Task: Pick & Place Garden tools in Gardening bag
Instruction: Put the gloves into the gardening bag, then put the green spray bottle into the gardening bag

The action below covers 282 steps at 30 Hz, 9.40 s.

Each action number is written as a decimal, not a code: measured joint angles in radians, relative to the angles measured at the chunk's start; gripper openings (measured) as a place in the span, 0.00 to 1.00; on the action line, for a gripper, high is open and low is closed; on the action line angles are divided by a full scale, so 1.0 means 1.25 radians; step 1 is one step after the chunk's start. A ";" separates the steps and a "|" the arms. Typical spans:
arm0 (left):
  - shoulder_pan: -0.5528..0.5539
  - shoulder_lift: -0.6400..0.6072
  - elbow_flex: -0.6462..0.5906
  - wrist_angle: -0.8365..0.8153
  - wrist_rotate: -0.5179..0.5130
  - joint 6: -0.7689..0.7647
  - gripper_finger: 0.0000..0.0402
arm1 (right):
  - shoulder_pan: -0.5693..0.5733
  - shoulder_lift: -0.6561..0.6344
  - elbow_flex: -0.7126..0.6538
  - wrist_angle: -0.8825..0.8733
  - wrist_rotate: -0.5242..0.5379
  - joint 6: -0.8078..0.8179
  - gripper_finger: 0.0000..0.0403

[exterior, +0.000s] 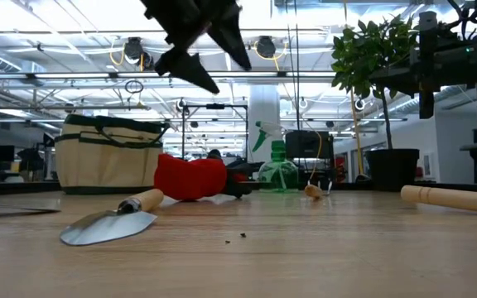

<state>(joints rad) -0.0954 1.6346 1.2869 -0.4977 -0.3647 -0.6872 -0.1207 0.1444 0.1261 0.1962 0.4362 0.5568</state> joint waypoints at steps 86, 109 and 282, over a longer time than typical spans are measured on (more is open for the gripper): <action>0.123 -0.048 0.143 -0.381 -0.013 0.020 0.14 | 0.000 0.001 0.000 -0.004 0.000 0.006 0.00; 0.256 -0.288 -0.118 -0.559 -0.206 -0.014 0.14 | 0.000 0.001 0.000 -0.004 0.003 0.004 0.00; 0.259 -0.674 -0.344 0.097 0.117 0.230 0.74 | -0.308 1.113 0.498 0.272 -0.246 -0.413 0.31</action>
<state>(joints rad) 0.2279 0.7925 0.8566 -0.3767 -0.2185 -0.3999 -0.5058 1.5360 0.7490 0.5357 0.1282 0.0410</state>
